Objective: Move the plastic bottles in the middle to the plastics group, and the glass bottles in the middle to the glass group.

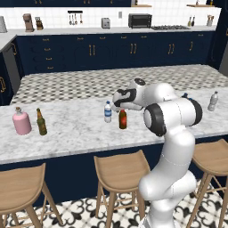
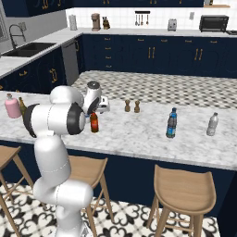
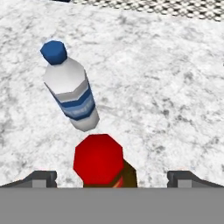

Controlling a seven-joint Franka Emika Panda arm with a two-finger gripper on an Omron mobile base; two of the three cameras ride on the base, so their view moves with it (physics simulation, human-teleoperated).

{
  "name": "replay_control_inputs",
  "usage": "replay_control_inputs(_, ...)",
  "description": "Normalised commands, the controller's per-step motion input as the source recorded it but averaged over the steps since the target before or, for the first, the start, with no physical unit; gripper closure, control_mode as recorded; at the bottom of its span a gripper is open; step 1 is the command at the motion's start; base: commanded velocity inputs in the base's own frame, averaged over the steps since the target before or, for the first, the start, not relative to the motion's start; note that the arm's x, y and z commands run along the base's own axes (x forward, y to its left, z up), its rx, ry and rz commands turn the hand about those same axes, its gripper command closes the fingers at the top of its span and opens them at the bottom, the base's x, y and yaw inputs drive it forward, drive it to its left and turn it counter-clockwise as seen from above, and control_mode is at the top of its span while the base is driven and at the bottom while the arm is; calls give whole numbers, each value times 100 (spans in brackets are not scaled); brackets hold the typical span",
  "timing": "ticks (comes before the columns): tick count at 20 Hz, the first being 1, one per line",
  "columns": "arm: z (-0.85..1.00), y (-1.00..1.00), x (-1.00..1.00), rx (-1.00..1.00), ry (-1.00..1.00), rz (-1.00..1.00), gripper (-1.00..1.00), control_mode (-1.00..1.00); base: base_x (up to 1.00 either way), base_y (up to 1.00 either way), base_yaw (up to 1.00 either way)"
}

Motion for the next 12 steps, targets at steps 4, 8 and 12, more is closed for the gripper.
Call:
replay_control_inputs(4, -1, 0, 0, 2, -3, 0, -100, -100, 0, 0, 0)
replay_control_inputs(8, 0, 0, 0, 0, 0, 0, -100, -100, 0, 0, 0)
replay_control_inputs(12, 0, 0, 0, 0, 0, 0, -100, -100, 0, 0, 0)
